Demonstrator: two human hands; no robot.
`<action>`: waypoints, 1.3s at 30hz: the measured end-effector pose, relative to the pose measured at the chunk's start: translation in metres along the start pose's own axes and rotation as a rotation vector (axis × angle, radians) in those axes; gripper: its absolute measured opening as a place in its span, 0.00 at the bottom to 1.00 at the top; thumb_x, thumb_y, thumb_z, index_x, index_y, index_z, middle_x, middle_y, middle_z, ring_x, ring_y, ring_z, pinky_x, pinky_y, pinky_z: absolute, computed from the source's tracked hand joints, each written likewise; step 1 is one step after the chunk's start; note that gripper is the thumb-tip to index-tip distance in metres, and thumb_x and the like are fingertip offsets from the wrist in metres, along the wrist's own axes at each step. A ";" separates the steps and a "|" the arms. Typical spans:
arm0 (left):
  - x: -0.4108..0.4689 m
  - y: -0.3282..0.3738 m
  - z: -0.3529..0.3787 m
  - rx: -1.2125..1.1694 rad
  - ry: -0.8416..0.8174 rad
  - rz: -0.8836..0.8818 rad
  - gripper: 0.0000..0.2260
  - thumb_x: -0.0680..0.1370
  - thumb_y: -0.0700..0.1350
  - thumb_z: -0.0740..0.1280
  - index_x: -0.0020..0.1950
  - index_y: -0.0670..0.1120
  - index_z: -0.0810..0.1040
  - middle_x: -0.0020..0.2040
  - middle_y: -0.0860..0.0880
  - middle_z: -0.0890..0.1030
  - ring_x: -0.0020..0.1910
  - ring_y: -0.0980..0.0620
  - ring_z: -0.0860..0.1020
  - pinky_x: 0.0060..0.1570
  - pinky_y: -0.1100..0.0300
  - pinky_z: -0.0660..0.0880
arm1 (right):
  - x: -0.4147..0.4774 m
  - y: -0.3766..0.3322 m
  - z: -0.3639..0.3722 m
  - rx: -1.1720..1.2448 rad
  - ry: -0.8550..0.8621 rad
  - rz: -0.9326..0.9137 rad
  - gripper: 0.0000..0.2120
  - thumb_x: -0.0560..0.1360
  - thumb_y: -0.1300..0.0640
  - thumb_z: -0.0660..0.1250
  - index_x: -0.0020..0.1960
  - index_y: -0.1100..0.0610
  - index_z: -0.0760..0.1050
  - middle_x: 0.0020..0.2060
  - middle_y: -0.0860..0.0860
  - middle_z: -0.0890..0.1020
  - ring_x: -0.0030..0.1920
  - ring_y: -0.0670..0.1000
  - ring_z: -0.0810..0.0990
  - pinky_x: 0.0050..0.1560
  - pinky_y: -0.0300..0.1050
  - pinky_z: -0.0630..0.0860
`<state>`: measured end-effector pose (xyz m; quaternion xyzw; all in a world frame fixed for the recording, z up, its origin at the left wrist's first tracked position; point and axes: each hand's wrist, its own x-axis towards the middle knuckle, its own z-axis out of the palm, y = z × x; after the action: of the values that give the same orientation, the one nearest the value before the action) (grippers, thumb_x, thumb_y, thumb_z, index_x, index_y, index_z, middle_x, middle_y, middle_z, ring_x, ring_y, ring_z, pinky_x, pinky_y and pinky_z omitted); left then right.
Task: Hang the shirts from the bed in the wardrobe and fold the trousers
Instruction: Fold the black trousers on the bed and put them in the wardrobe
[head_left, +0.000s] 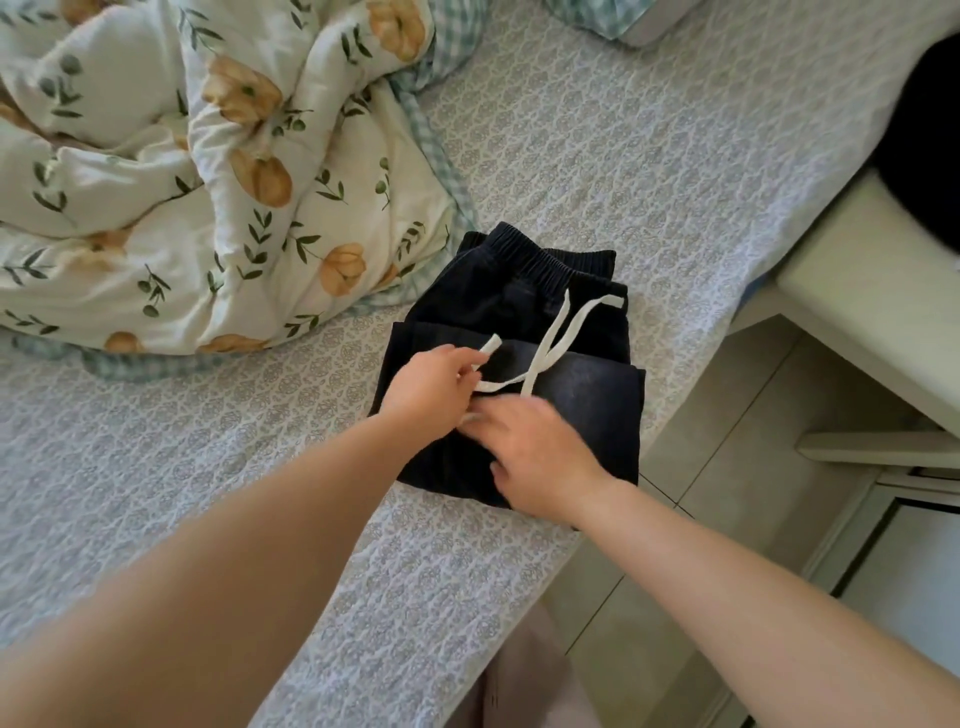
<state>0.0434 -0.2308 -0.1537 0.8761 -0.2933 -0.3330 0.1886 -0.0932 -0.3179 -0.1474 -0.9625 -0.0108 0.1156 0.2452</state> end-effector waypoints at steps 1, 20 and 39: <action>-0.007 -0.010 -0.001 0.128 0.057 0.067 0.14 0.81 0.45 0.60 0.66 0.50 0.75 0.55 0.51 0.77 0.51 0.50 0.77 0.48 0.57 0.72 | 0.001 0.005 -0.006 0.049 0.059 0.127 0.28 0.71 0.61 0.65 0.70 0.52 0.66 0.73 0.54 0.60 0.72 0.57 0.60 0.70 0.55 0.62; -0.049 -0.050 0.029 0.848 -0.072 0.352 0.27 0.81 0.45 0.57 0.78 0.47 0.50 0.77 0.49 0.57 0.75 0.51 0.57 0.72 0.55 0.54 | -0.053 0.003 0.038 -0.219 0.143 0.398 0.40 0.60 0.71 0.74 0.70 0.63 0.66 0.57 0.63 0.79 0.61 0.62 0.77 0.55 0.58 0.77; 0.014 0.033 -0.056 0.624 -0.145 0.162 0.22 0.78 0.53 0.57 0.72 0.57 0.62 0.67 0.49 0.71 0.65 0.46 0.69 0.59 0.49 0.70 | -0.013 0.101 -0.097 0.306 -0.125 0.732 0.21 0.70 0.45 0.69 0.62 0.47 0.72 0.59 0.48 0.76 0.56 0.51 0.75 0.52 0.44 0.71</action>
<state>0.0782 -0.2569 -0.1031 0.8394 -0.4627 -0.2724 -0.0841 -0.0878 -0.4528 -0.1099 -0.8463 0.3352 0.2539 0.3271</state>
